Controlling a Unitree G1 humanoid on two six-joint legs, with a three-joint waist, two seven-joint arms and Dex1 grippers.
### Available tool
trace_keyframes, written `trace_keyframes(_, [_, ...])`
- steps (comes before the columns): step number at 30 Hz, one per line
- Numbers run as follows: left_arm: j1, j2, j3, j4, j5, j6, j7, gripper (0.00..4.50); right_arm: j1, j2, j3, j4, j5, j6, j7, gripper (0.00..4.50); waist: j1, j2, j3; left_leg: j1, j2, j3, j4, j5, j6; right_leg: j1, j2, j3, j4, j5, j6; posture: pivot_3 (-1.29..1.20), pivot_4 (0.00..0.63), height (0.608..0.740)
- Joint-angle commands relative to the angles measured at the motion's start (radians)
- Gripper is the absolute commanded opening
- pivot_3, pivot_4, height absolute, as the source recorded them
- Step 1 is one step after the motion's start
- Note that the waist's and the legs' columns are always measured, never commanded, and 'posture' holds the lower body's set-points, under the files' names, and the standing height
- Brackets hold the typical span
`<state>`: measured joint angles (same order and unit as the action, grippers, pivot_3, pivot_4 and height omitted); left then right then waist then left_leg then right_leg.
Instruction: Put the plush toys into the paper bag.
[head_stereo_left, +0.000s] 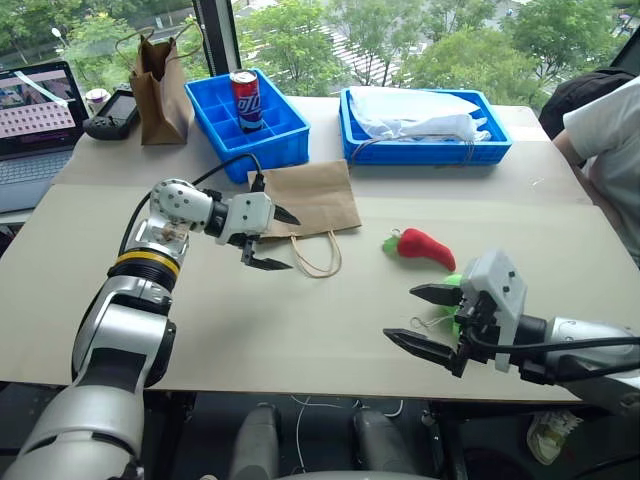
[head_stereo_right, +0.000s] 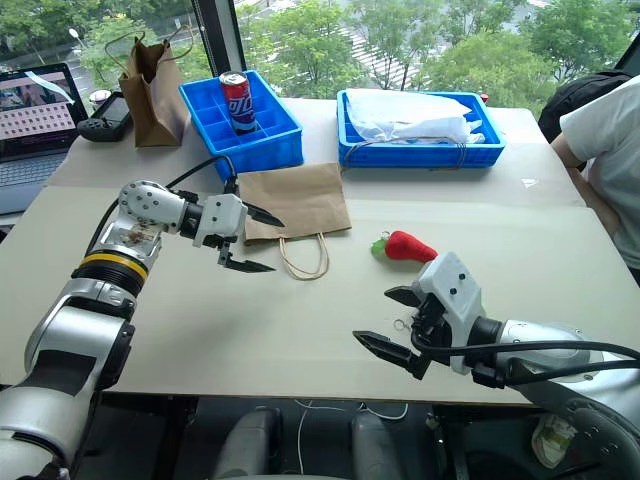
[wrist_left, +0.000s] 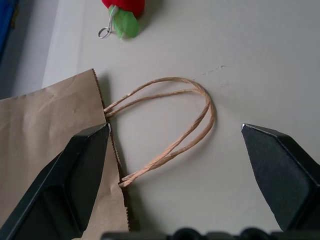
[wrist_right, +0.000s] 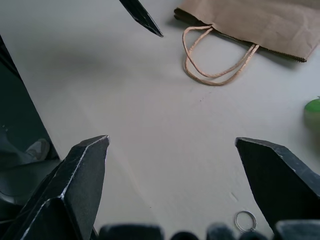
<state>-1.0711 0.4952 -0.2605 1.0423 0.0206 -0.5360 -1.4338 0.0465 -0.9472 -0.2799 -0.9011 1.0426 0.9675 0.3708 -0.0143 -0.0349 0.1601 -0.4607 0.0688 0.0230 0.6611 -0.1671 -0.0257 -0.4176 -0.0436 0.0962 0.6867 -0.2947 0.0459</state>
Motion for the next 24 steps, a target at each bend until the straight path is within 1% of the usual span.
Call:
trace_keyframes(1, [-0.053, -0.025, -0.004, 0.066, 0.050, -0.071, 0.047, 4.50, 0.022, 0.004, -0.059, -0.039, -0.029, -0.033, -0.025, 4.48, 0.000, 0.000, 0.000, 0.000, 0.000, 0.000, 0.000, 0.000, 0.000, 0.000, 0.000, 0.000, 0.000, 0.000, 0.000, 0.00, 0.150, 0.689])
trace_keyframes(4, [-0.071, -0.049, -0.012, 0.110, 0.085, -0.096, 0.065, 3.72, 0.044, 0.005, -0.067, -0.051, -0.063, -0.042, -0.032, 4.50, 0.000, 0.000, 0.000, 0.000, 0.000, 0.000, 0.000, 0.000, 0.000, 0.000, 0.000, 0.000, 0.000, 0.000, 0.000, 0.00, 0.150, 0.689])
trace_keyframes(5, [-0.074, -0.050, -0.022, 0.121, 0.107, -0.116, 0.080, 3.39, 0.050, 0.007, -0.071, -0.053, -0.068, -0.044, -0.035, 4.50, -0.001, 0.000, 0.000, 0.000, 0.000, 0.000, 0.000, 0.000, 0.000, 0.000, 0.000, 0.000, 0.000, 0.000, 0.000, 0.00, 0.150, 0.689])
trace_keyframes(8, [-0.085, -0.062, -0.028, 0.150, 0.136, -0.133, 0.112, 2.25, 0.059, 0.011, -0.082, -0.056, -0.080, -0.047, -0.038, 4.50, -0.003, 0.000, 0.000, 0.000, 0.000, 0.000, 0.000, 0.000, 0.000, 0.000, 0.000, 0.000, 0.000, 0.000, 0.000, 0.00, 0.150, 0.689])
trace_keyframes(9, [-0.089, -0.069, -0.026, 0.156, 0.140, -0.132, 0.121, 2.00, 0.061, 0.011, -0.084, -0.056, -0.085, -0.048, -0.036, 4.50, -0.003, 0.000, 0.000, 0.000, 0.000, 0.000, 0.000, 0.000, 0.000, 0.000, 0.000, 0.000, 0.000, 0.000, 0.000, 0.00, 0.150, 0.689])
trace_keyframes(10, [-0.091, -0.075, -0.027, 0.162, 0.147, -0.135, 0.129, 1.52, 0.061, 0.010, -0.086, -0.055, -0.091, -0.049, -0.035, 4.50, -0.002, 0.000, 0.000, 0.000, 0.000, -0.001, 0.000, 0.000, 0.000, 0.000, 0.000, 0.000, 0.001, 0.000, 0.000, 0.00, 0.150, 0.689])
trace_keyframes(12, [-0.092, -0.079, -0.036, 0.168, 0.170, -0.154, 0.151, 0.83, 0.061, 0.014, -0.091, -0.051, -0.102, -0.051, -0.038, 4.50, 0.000, 0.000, 0.000, 0.000, 0.000, -0.001, 0.000, 0.000, 0.000, 0.000, 0.000, 0.000, 0.001, 0.000, 0.000, 0.00, 0.150, 0.689])
trace_keyframes(13, [-0.091, -0.080, -0.036, 0.171, 0.174, -0.157, 0.153, 0.38, 0.060, 0.014, -0.092, -0.049, -0.105, -0.051, -0.037, 4.50, 0.000, 0.000, 0.000, 0.000, 0.000, -0.001, 0.000, 0.000, 0.000, 0.000, 0.000, 0.000, 0.000, 0.000, 0.000, 0.00, 0.150, 0.689])
trace_keyframes(14, [-0.091, -0.083, -0.033, 0.173, 0.173, -0.157, 0.152, 0.15, 0.061, 0.014, -0.094, -0.048, -0.109, -0.052, -0.034, 4.50, 0.000, 0.000, 0.000, 0.000, 0.000, -0.001, 0.000, 0.000, 0.000, 0.000, 0.000, 0.000, 0.000, 0.000, 0.000, 0.00, 0.150, 0.689])
trace_keyframes(15, [-0.091, -0.084, -0.029, 0.174, 0.171, -0.157, 0.147, 0.06, 0.062, 0.014, -0.097, -0.047, -0.113, -0.052, -0.031, 4.50, 0.000, 0.000, 0.000, 0.000, 0.000, -0.001, 0.000, 0.000, 0.000, 0.000, 0.000, 0.000, 0.000, 0.000, 0.000, 0.00, 0.150, 0.689])
trace_keyframes(17, [-0.090, -0.092, -0.008, 0.172, 0.145, -0.144, 0.108, 0.06, 0.068, 0.016, -0.097, -0.045, -0.123, -0.055, -0.024, 4.50, 0.000, 0.000, 0.000, 0.000, 0.000, -0.001, 0.000, 0.000, 0.000, 0.000, 0.000, 0.000, 0.001, 0.000, 0.000, 0.00, 0.150, 0.689])
trace_keyframes(20, [-0.096, -0.110, 0.042, 0.152, 0.073, -0.082, 0.007, 0.06, 0.073, 0.018, -0.088, -0.045, -0.132, -0.056, -0.012, 4.50, -0.001, 0.000, 0.000, 0.000, 0.000, -0.001, 0.000, 0.000, 0.000, 0.000, 0.000, 0.000, 0.001, 0.000, 0.000, 0.00, 0.150, 0.689])
trace_keyframes(21, [-0.099, -0.118, 0.063, 0.139, 0.041, -0.038, -0.034, 0.06, 0.075, 0.020, -0.085, -0.044, -0.130, -0.057, -0.006, 4.50, -0.001, 0.000, 0.000, 0.000, 0.000, -0.001, 0.000, 0.000, 0.000, 0.000, 0.000, 0.000, 0.001, 0.000, 0.000, 0.00, 0.150, 0.689])
trace_keyframes(24, [-0.099, -0.144, 0.122, 0.027, -0.079, 0.195, -0.160, 0.06, 0.090, 0.028, -0.082, -0.053, -0.112, -0.051, 0.010, 4.50, -0.002, 0.000, 0.000, 0.000, 0.000, -0.001, 0.000, 0.000, 0.000, 0.000, 0.000, 0.000, 0.001, 0.000, 0.000, 0.00, 0.150, 0.689])
